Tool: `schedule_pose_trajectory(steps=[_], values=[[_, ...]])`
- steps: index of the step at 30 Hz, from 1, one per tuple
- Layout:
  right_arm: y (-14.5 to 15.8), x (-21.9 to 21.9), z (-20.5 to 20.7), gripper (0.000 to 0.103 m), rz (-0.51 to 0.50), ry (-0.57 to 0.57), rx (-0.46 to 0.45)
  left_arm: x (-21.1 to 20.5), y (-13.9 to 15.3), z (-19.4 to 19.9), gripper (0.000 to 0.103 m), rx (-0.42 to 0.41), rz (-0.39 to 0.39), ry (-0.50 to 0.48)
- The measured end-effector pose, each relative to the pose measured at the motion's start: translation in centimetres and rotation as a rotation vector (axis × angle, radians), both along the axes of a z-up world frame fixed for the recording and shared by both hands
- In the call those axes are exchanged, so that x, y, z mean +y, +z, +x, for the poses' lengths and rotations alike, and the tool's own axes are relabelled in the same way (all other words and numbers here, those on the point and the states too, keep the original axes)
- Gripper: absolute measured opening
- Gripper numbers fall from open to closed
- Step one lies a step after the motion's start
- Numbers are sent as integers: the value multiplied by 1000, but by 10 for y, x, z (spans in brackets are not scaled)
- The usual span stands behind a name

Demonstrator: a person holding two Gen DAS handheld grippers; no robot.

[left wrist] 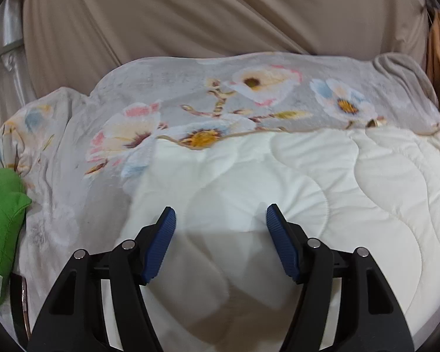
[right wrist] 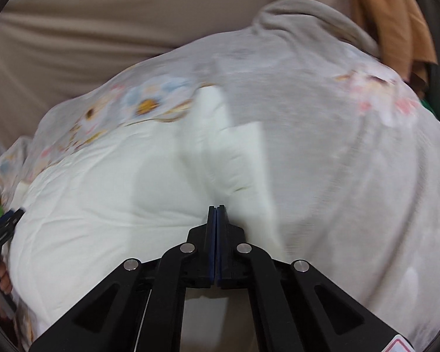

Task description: Fold large clothes

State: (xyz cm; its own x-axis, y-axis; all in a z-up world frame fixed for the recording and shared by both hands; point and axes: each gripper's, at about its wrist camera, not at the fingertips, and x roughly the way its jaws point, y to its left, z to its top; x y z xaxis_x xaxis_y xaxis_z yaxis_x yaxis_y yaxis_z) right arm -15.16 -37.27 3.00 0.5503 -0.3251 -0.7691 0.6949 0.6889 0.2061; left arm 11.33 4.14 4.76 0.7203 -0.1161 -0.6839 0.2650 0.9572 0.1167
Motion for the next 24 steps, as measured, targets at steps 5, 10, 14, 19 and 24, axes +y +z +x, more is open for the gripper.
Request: schedule_pose_trajectory(steps=[5,10,14,19,24], values=[[32,7,6,13,-60,-20,-11,44,22,26,61,34,-112,104],[73,44,74,13,-105,170,-92,31,43,54,66,46,-191,66],[52,62,151,5,-106,296,13,6,7,91,69,166,-144,44],[-6,1,150,0,-149,84,197,15,-26,101,69,162,-108,39],[-12,-62,100,0,37,-74,80,16,-22,96,68,133,-103,39]])
